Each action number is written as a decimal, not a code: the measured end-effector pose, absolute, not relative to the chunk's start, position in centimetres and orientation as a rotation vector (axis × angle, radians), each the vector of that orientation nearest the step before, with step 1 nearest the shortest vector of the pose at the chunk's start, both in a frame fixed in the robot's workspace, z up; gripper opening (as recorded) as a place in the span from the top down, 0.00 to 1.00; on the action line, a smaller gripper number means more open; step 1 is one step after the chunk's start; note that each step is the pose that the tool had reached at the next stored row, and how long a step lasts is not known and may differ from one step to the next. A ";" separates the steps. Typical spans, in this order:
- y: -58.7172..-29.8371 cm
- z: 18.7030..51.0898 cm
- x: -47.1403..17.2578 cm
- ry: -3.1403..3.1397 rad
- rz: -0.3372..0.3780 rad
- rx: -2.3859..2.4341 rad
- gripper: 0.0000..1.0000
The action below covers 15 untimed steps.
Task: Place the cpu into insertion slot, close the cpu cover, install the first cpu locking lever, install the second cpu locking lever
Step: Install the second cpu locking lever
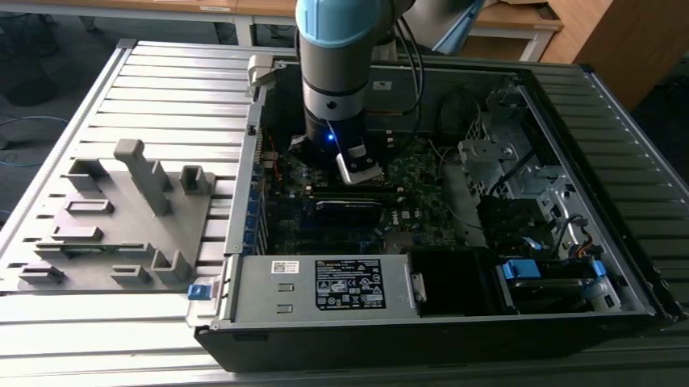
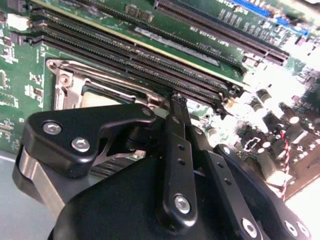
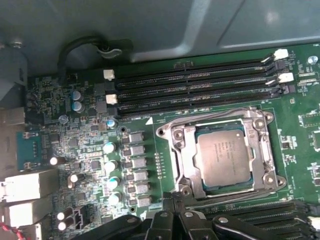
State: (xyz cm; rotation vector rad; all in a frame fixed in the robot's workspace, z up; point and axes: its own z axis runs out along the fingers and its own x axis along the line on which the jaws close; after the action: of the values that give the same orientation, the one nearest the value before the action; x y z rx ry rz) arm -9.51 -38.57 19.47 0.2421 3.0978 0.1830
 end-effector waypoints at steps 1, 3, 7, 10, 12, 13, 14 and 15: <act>-38.6 19.4 -9.6 3.098 0.183 0.242 0.89; -38.6 19.4 -9.7 3.098 0.183 0.242 0.89; -38.6 19.6 -9.7 3.097 0.185 0.242 0.89; -38.6 20.4 -9.8 3.098 0.184 0.242 0.89; -38.6 21.0 -9.8 3.098 0.184 0.242 0.89; -38.6 21.4 -9.8 3.098 0.184 0.242 0.89; -38.6 21.8 -9.8 3.098 0.184 0.242 0.89; -38.6 22.2 -9.8 3.097 0.184 0.242 0.89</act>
State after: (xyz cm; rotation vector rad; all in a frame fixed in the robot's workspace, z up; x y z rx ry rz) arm -9.75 -38.60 22.15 0.2422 3.0975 0.1839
